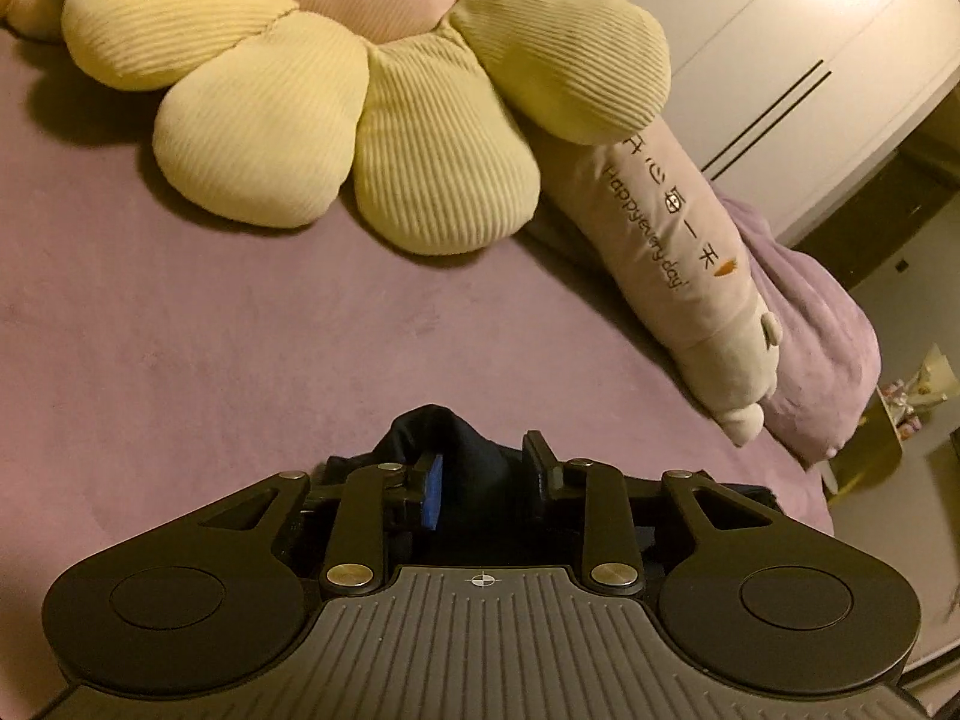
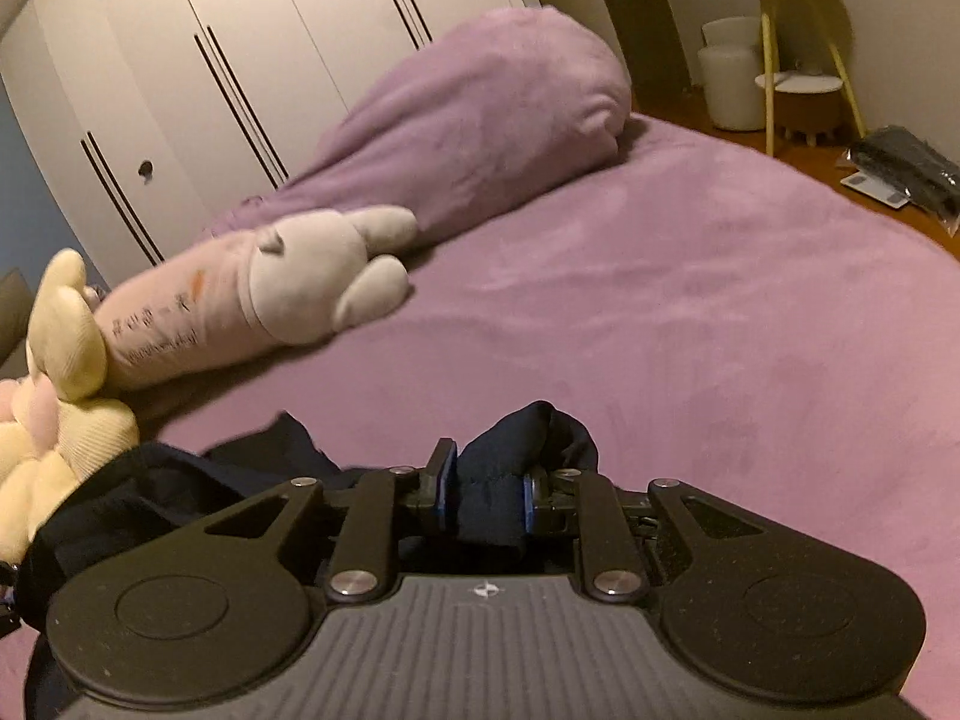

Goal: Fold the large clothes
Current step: 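Lift the held hem with both tools and fold it toward the collar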

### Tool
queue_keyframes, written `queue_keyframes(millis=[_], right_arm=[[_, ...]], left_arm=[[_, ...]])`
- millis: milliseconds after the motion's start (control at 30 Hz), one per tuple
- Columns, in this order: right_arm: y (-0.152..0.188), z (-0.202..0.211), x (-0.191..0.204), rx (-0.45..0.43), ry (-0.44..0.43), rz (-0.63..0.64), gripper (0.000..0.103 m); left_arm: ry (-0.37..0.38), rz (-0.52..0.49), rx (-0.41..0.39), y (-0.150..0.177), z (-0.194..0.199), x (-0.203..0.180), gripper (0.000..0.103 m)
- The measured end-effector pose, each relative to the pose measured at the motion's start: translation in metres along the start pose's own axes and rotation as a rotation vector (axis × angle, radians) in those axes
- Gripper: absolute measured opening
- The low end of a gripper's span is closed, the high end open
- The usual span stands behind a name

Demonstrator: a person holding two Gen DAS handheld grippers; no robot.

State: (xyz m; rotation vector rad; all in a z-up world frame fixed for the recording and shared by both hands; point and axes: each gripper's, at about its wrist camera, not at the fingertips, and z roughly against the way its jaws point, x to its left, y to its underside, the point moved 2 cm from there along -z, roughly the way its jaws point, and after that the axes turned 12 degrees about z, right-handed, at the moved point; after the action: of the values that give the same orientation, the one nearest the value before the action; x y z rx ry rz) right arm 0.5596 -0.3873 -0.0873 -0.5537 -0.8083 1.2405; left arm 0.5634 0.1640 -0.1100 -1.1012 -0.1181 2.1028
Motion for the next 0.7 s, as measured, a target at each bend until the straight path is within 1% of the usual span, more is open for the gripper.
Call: queue_keyframes(millis=[33,100,133,167,200,233,267,300,333,400,467,533,567,600,633,667,700], right_arm=[[0.003,-0.002,-0.001,0.003,-0.004,-0.006,0.020],[0.004,-0.005,-0.007,0.004,-0.035,-0.038,0.023],[0.001,-0.006,-0.011,0.000,-0.051,-0.064,0.025],[-0.001,-0.002,-0.017,-0.013,-0.083,-0.125,0.027],[-0.003,0.006,-0.025,-0.042,-0.128,-0.205,0.037],[-0.004,0.015,-0.035,-0.084,-0.176,-0.287,0.055],[-0.006,0.022,-0.041,-0.126,-0.183,-0.333,0.064],[-0.010,0.031,-0.044,-0.171,-0.165,-0.345,0.074],[-0.014,0.041,-0.046,-0.216,-0.149,-0.333,0.074],[-0.017,0.051,-0.040,-0.232,-0.126,-0.287,0.073],[-0.013,0.054,-0.016,-0.208,-0.118,-0.183,0.063],[0.001,0.049,0.020,-0.161,-0.127,-0.068,0.041],[0.010,0.046,0.037,-0.139,-0.148,-0.028,0.037],[0.019,0.042,0.054,-0.120,-0.172,0.000,0.031],[0.029,0.038,0.071,-0.099,-0.197,0.026,0.027],[0.037,0.034,0.088,-0.083,-0.218,0.052,0.025],[0.043,0.031,0.103,-0.076,-0.235,0.073,0.024]], left_arm=[[0.004,0.005,0.000,-0.002,-0.001,0.000,0.035],[0.012,0.010,-0.020,-0.006,0.004,-0.001,0.045],[-0.003,0.009,-0.062,-0.009,0.010,-0.001,0.061],[-0.016,0.001,-0.109,-0.012,0.017,-0.002,0.069],[-0.024,-0.009,-0.157,-0.016,0.025,-0.002,0.069],[-0.040,-0.011,-0.192,-0.018,0.033,-0.002,0.069],[-0.051,-0.014,-0.203,-0.018,0.038,-0.002,0.069],[-0.053,-0.024,-0.201,-0.017,0.041,-0.003,0.069],[-0.053,-0.040,-0.193,-0.013,0.043,-0.005,0.069],[-0.050,-0.092,-0.183,0.002,0.044,-0.015,0.069],[-0.039,-0.179,-0.167,0.027,0.042,-0.031,0.074],[-0.024,-0.261,-0.142,0.055,0.035,-0.048,0.077],[-0.023,-0.295,-0.132,0.068,0.031,-0.055,0.077],[-0.019,-0.337,-0.118,0.080,0.026,-0.062,0.077],[-0.021,-0.392,-0.107,0.091,0.021,-0.070,0.077],[-0.030,-0.436,-0.121,0.099,0.017,-0.077,0.077],[-0.039,-0.476,-0.151,0.104,0.013,-0.085,0.077]])
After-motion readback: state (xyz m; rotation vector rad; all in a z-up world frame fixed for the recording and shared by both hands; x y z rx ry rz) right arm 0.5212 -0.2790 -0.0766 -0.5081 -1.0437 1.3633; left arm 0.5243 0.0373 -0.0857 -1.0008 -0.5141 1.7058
